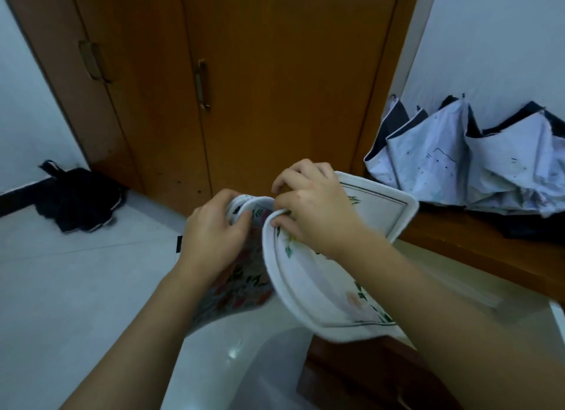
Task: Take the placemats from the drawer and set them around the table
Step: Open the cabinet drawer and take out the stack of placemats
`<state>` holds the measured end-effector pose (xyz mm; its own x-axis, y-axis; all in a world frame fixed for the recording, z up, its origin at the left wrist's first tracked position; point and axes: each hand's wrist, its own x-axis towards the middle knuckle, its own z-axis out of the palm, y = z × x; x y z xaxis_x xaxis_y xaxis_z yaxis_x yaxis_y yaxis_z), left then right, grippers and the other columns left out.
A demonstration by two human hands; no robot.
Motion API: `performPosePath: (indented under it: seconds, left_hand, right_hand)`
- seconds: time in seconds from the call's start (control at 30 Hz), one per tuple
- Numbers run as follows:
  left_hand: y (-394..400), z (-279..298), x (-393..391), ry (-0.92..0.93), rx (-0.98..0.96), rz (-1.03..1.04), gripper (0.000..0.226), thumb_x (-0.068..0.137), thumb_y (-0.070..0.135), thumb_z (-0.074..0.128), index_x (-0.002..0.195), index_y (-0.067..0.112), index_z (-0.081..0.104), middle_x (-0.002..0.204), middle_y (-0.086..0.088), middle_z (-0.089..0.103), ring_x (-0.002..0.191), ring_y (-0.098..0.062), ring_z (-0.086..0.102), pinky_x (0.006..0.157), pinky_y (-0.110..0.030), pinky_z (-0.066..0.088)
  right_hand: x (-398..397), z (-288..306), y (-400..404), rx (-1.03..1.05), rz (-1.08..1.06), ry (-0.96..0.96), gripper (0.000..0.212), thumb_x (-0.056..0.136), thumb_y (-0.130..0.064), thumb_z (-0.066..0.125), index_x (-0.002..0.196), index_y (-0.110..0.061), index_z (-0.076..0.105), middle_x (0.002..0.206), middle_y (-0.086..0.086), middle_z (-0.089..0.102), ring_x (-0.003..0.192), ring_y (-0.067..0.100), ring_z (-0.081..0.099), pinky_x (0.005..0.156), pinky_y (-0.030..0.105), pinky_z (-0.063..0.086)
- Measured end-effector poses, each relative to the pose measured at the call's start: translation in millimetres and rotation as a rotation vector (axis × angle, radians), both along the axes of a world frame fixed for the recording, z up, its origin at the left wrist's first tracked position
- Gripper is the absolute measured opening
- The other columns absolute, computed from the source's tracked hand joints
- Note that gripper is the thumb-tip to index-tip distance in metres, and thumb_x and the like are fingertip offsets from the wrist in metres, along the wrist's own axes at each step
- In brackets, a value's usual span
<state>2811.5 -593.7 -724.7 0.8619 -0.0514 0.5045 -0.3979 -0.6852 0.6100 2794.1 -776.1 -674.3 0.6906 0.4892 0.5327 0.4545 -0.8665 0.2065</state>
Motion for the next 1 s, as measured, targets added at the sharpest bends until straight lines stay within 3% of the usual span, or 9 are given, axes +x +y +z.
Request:
performPosePath:
  seconds: [0.2,0.3,0.43,0.53,0.6,0.67,0.77,0.87,1.0]
  left_hand:
    - [24.7,16.2,1.0,0.080,-0.311,0.066,0.013,0.088,0.034,0.068,0.098,0.025,0.067,0.082,0.009,0.066,0.073,-0.006,0.062,0.062,-0.031,0.052]
    - [41.7,19.6,1.5,0.129,-0.376,0.108,0.012,0.086,0.024,0.068,0.098,0.023,0.068,0.084,0.007,0.068,0.075,-0.006,0.064,0.064,-0.030,0.053]
    - [59.4,20.7,-3.8,0.149,-0.443,0.127,0.011,0.085,0.023,0.071,0.095,0.020,0.070,0.082,0.005,0.069,0.074,-0.006,0.065,0.057,-0.020,0.051]
    - [67.9,17.0,-6.1,0.153,-0.405,0.143,0.009,0.084,0.027,0.073,0.092,0.023,0.070,0.081,0.006,0.069,0.073,-0.004,0.064,0.063,-0.026,0.054]
    - [71.9,12.6,-6.5,0.153,-0.397,0.161,0.008,0.083,0.029,0.074,0.089,0.027,0.069,0.079,0.007,0.069,0.073,-0.005,0.065,0.070,-0.036,0.057]
    - [74.3,9.1,-6.2,0.150,-0.376,0.165,0.008,0.082,0.030,0.075,0.087,0.029,0.068,0.078,0.009,0.069,0.074,-0.007,0.066,0.071,-0.043,0.058]
    - [77.6,7.4,-6.5,0.142,-0.349,0.173,0.010,0.082,0.034,0.074,0.090,0.029,0.069,0.078,0.010,0.068,0.073,-0.007,0.065,0.070,-0.043,0.057]
    - [81.2,8.8,-5.4,0.141,-0.350,0.189,0.014,0.083,0.036,0.073,0.093,0.027,0.070,0.081,0.010,0.068,0.075,-0.008,0.065,0.071,-0.044,0.057]
    - [83.1,12.8,-6.9,0.138,-0.423,0.213,0.012,0.081,0.037,0.075,0.089,0.031,0.070,0.079,0.010,0.070,0.074,-0.009,0.068,0.068,-0.045,0.059]
  right_hand:
    - [20.8,0.4,58.1,0.103,0.079,0.017,0.026,0.081,-0.045,0.070,0.098,-0.026,0.075,0.112,-0.005,0.060,0.106,0.021,0.048,0.084,0.039,0.034]
    - [25.3,-9.7,79.4,0.185,0.133,0.061,0.025,0.078,-0.045,0.073,0.095,-0.027,0.074,0.118,-0.003,0.057,0.108,0.020,0.047,0.083,0.037,0.033]
    - [27.6,-20.8,101.5,0.346,0.183,0.121,0.025,0.074,-0.038,0.078,0.088,-0.024,0.064,0.125,-0.002,0.053,0.111,0.019,0.046,0.084,0.035,0.033]
    - [27.9,-26.3,113.3,0.411,0.211,0.213,0.051,0.079,-0.025,0.073,0.126,-0.024,0.051,0.134,-0.003,0.043,0.119,0.017,0.040,0.093,0.032,0.032]
    - [27.7,-27.7,118.9,0.397,0.228,0.306,0.075,0.082,-0.014,0.065,0.148,-0.027,0.032,0.141,-0.004,0.035,0.124,0.015,0.033,0.099,0.030,0.029]
    - [29.6,-27.6,121.4,0.381,0.224,0.389,0.084,0.082,-0.006,0.061,0.153,-0.029,0.022,0.146,-0.004,0.029,0.129,0.015,0.029,0.105,0.031,0.027]
    - [34.8,-28.7,120.4,0.385,0.227,0.455,0.085,0.084,-0.002,0.059,0.154,-0.030,0.018,0.149,-0.005,0.026,0.134,0.015,0.026,0.110,0.033,0.028]
    - [41.0,-30.0,116.9,0.429,0.160,0.395,0.083,0.086,-0.014,0.067,0.153,-0.029,0.020,0.148,-0.006,0.031,0.134,0.014,0.031,0.109,0.033,0.036]
    - [52.9,-30.9,107.5,0.482,-0.041,0.401,0.072,0.080,-0.052,0.070,0.140,-0.026,0.039,0.133,-0.005,0.052,0.122,0.017,0.048,0.103,0.038,0.042]
